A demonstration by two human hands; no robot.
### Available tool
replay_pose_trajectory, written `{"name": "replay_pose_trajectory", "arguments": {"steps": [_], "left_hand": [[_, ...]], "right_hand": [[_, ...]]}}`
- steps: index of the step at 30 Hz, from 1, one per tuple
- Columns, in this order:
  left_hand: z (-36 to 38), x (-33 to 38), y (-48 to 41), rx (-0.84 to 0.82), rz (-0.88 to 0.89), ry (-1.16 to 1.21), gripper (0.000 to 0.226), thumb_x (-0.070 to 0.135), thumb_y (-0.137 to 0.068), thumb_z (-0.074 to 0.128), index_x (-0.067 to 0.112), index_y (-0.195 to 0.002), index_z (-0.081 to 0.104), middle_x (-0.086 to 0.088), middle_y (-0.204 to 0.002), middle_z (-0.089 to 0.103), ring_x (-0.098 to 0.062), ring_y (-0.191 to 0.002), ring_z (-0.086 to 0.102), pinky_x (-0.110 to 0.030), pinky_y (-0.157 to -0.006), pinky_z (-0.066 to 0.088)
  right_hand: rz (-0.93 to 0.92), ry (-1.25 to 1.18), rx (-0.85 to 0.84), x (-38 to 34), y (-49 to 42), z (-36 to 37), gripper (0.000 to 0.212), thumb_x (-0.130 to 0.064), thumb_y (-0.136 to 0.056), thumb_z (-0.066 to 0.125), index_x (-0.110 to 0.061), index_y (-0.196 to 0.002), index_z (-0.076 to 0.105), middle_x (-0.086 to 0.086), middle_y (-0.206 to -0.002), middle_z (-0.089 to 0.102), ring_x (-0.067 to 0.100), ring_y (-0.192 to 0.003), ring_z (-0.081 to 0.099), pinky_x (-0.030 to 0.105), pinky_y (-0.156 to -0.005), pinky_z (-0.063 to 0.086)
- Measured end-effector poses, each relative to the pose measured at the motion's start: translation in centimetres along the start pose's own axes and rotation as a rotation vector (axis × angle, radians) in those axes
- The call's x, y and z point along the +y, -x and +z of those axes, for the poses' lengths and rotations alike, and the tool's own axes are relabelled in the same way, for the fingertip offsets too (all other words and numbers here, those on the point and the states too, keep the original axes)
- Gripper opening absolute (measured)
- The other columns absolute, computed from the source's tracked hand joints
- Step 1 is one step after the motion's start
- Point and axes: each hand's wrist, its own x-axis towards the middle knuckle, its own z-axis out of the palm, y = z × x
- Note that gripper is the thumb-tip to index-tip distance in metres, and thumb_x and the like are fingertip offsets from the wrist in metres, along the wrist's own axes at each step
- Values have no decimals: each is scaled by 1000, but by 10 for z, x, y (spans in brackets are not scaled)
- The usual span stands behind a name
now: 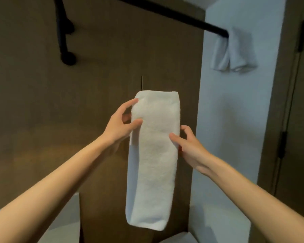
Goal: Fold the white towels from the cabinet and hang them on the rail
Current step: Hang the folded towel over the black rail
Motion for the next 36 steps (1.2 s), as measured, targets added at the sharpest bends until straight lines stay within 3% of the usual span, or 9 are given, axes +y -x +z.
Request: {"name": "replay_pose_trajectory", "arguments": {"steps": [4,7,11,16,20,23,29,33,36], "left_hand": [[42,43,-52,31,-7,133,56,7,-88,65,30,-136,48,-3,-122,61,-11,-90,63,-35,-63,55],[66,70,-89,41,41,173,56,6,-87,66,29,-135,50,-1,-124,62,-15,-106,64,-24,-72,55],[92,101,-133,27,109,255,56,6,-87,67,25,-136,49,3,-117,66,-11,-94,68,-20,-64,55],[115,128,-185,94,150,308,57,6,-88,66,30,-137,47,7,-107,66,-6,-85,69,-21,-62,56],[133,140,-228,131,152,365,59,1,-90,61,29,-139,47,-2,-129,57,-19,-110,60,-25,-75,54],[144,149,-261,153,205,383,59,-1,-89,62,27,-139,48,3,-125,59,-5,-94,60,-14,-69,53],[147,158,-322,288,472,106,57,9,-85,70,27,-136,52,4,-109,65,-6,-95,64,-27,-90,54],[146,157,-354,398,569,-72,58,15,-86,69,33,-137,50,-5,-96,68,-14,-87,67,-24,-83,55],[146,149,-373,394,625,-263,61,24,-93,57,34,-147,31,-5,-113,61,-21,-100,60,-40,-90,52]], "right_hand": [[51,-127,-60,-57,-24,-67,84,-12,-92,62,-26,-153,7,10,-139,51,25,-102,61,39,-85,52],[-27,-115,-59,-90,-34,-106,69,-6,-89,64,-17,-146,28,8,-114,65,22,-87,67,33,-71,55],[-188,-169,64,-129,-55,-145,50,1,-84,67,-9,-129,49,12,-119,65,22,-89,66,29,-74,54],[-449,-80,236,-165,-90,-171,51,-4,-87,67,-25,-125,42,4,-109,68,17,-89,65,33,-83,54],[-666,10,293,-180,-114,-182,61,3,-86,60,-38,-123,35,0,-116,60,14,-99,63,35,-79,55],[-816,38,357,-192,-133,-193,63,10,-83,56,-36,-122,40,1,-121,60,11,-104,62,34,-77,56],[-932,272,524,-226,-182,-216,55,2,-84,57,-42,-113,41,-1,-101,68,12,-81,69,31,-69,58],[-959,351,630,-248,-218,-226,33,-4,-83,63,-33,-97,61,-1,-103,69,12,-90,66,16,-66,52],[-956,251,639,-261,-247,-231,33,-3,-81,66,-32,-94,72,-1,-104,71,10,-97,66,18,-81,53]]}}
